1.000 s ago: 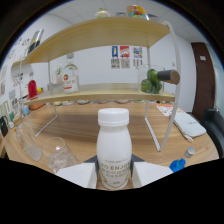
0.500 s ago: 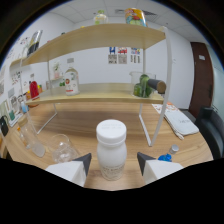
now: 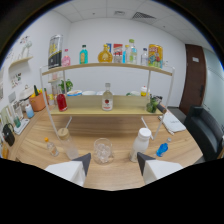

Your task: Make me a cup of Mount Fuji.

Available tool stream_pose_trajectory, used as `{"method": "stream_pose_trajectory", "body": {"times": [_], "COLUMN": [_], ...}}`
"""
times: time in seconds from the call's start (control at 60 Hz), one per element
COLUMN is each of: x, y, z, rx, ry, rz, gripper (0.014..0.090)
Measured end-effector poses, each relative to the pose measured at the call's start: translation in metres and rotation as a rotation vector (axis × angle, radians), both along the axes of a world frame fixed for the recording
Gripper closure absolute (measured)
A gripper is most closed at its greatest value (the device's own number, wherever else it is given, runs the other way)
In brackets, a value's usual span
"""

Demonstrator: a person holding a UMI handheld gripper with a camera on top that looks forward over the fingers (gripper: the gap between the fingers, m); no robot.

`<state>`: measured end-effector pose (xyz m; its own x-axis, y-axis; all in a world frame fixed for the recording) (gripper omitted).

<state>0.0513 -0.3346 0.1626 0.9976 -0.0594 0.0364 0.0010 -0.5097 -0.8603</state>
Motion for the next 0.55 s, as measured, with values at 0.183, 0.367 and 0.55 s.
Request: {"method": "stream_pose_trajectory", "body": {"times": [0.183, 0.367, 0.55], "x": [-0.024, -0.032, -0.038], "y": [-0.022, -0.030, -0.031], "z": [0.005, 0.008, 0.013], "rx": [-0.004, -0.016, -0.004], "ry": [-0.021, -0.038, -0.045], "rz": [-0.002, -0.002, 0.015], "gripper": [0.0186, 0.0189, 0.0187]}}
